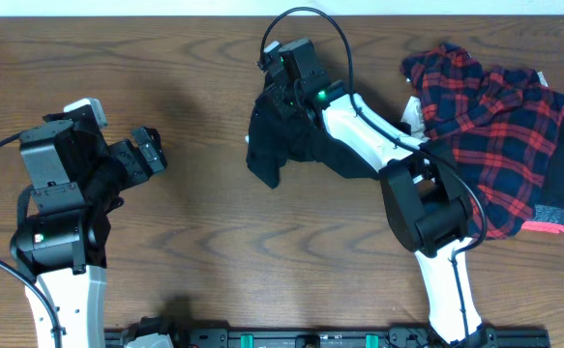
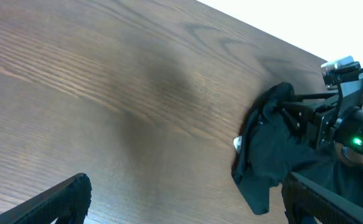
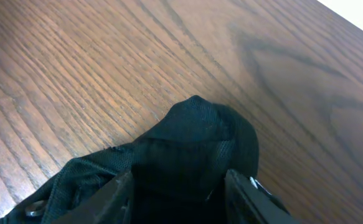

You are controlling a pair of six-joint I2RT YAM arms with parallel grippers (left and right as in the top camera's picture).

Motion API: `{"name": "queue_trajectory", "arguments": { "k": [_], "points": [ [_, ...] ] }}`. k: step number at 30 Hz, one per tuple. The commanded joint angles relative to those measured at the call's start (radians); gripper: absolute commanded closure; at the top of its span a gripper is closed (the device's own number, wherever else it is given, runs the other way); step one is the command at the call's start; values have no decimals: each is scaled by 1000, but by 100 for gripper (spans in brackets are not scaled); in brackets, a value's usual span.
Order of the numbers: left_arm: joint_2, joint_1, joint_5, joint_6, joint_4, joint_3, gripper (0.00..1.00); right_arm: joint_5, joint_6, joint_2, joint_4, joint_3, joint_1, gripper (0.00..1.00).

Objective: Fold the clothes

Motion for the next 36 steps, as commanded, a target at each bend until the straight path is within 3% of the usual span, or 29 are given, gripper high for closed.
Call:
{"name": "queue_trajectory", "arguments": {
  "k": [1, 3, 4, 12, 23, 28, 30, 33, 35, 36],
  "points": [
    [2, 3, 13, -13, -2, 23, 2, 3, 24, 43, 2, 4, -2, 68],
    [2, 3, 13, -13, -2, 23, 2, 3, 46, 46, 5, 4, -2, 95],
    [2, 3, 13, -13, -2, 23, 2, 3, 56, 46, 9, 4, -2, 99],
    [2, 3, 13, -13, -2, 23, 2, -35, 55, -14, 14, 22, -1, 99],
    [2, 3, 13, -13, -2, 23, 2, -39, -72, -355, -10, 32, 4, 99],
    [2, 3, 13, -13, -2, 23, 2, -39, -83, -359, -25, 32, 1, 99],
    [2, 3, 13, -13, -2, 23, 2, -39, -82, -319, -43, 32, -2, 88],
    [2, 3, 13, -13, -2, 23, 2, -39, -83, -236, -57, 32, -2, 48],
    [2, 3, 13, -13, -2, 23, 2, -38, -78, -167, -55, 32, -3, 29],
    [2, 3, 13, -13, -2, 23, 2, -38, -76, -145, -52, 32, -3, 27]
  ]
}}
